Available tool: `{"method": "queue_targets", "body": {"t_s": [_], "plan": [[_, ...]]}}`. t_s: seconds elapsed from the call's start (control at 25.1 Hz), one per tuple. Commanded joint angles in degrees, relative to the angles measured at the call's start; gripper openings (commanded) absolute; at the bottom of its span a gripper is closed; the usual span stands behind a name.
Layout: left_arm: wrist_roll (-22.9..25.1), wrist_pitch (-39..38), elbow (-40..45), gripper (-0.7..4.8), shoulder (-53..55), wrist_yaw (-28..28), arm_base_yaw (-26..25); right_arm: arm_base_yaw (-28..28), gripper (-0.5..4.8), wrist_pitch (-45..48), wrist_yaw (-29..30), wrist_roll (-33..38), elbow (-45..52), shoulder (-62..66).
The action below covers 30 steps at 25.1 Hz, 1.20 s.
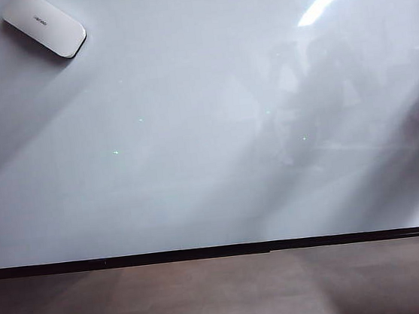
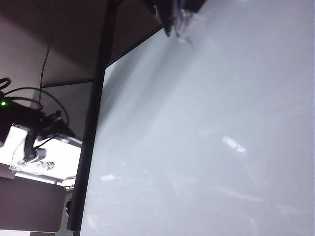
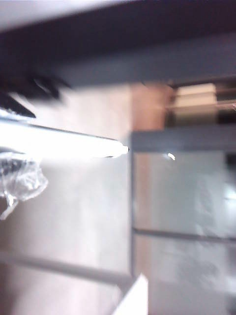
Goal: Reach to the right to find the marker pen, pick it up, and write the number 3 on the whiteboard.
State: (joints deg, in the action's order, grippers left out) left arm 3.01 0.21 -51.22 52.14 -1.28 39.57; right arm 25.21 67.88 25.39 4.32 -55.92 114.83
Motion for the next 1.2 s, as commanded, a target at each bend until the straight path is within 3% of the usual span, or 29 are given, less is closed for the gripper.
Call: {"method": "queue_targets", "body": {"t_s": [0.04, 0.28, 0.72, 0.88, 1.04, 1.2], "plan": [[0.02, 0.68, -0.13, -0.05, -0.11, -0.02, -0.04, 3.69, 0.44, 0.07, -1.25, 2.54, 1.05, -4.57], [0.0, 0.68, -0.13, -0.05, -0.11, -0.02, -0.04, 8.74, 0.44, -4.52, -0.7, 9.7, 4.09, -20.83], [0.0, 0.68, -0.13, -0.05, -0.2, 0.0, -0.04, 7.04, 0.44, -28.28, 2.12, 9.64, 4.11, -55.65], [0.0, 0.72, -0.15, -0.05, -0.22, -0.02, -0.04, -0.13, 0.44, -33.59, 1.62, 9.64, 4.0, -62.07], [0.0, 0.72, -0.15, -0.05, -0.57, -0.02, -0.04, -14.51, 0.43, -36.37, -0.17, 9.49, 3.85, -63.36], [0.0, 0.72, -0.15, -0.05, -0.57, 0.0, -0.04, -28.52, 0.43, -40.3, -8.11, 6.12, 3.87, -62.23]]}}
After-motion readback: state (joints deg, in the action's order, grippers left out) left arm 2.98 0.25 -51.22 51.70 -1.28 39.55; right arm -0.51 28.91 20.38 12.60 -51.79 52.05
